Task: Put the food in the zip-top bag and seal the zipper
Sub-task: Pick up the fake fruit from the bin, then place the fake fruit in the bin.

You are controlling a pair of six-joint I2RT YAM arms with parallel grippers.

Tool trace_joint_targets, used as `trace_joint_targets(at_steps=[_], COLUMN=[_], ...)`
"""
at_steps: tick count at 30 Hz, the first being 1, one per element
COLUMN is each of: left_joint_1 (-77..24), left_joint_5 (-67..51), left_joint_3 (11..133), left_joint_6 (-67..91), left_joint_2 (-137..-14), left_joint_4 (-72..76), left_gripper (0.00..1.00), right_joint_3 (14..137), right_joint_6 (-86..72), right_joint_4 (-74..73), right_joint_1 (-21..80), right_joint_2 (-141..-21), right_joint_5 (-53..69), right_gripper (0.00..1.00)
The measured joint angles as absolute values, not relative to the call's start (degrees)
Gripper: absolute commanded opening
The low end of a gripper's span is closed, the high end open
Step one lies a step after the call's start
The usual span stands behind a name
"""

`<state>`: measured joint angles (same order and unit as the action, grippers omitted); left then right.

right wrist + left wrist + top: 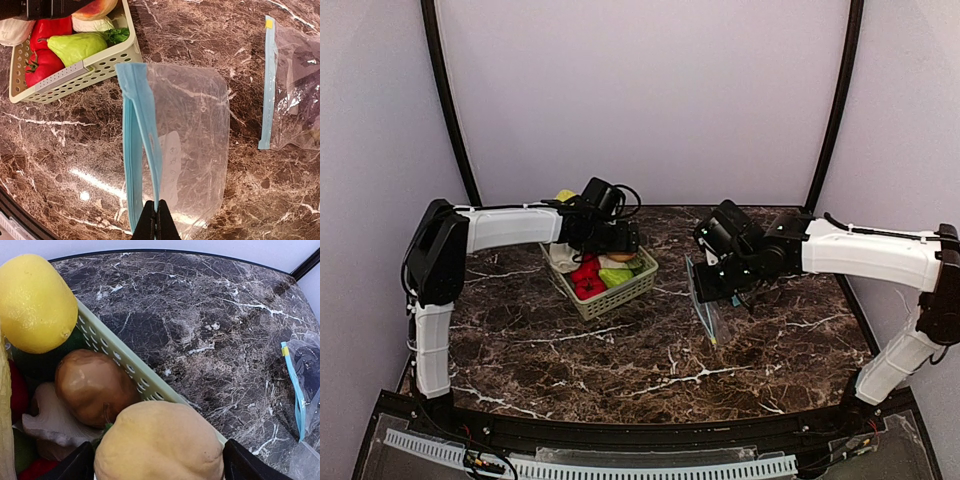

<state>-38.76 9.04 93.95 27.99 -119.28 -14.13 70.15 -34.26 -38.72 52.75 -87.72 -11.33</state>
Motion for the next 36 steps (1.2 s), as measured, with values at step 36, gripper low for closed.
trace_joint_targets(at_steps=[36], left_joint_1=[-40.40], left_joint_5=[0.89], left_joint_3=[84.71], left_joint_6=[24.38], left_joint_2=[-108.99], left_joint_4=[-16.45], left_gripper=[0.87], right_joint_3=[70.13], right_joint_6=[-34.13], right_joint_4=[-38.57], right_joint_1=[52.75], right_joint_2=[-86.74], right_joint_5=[-10.59], right_gripper=[0.00])
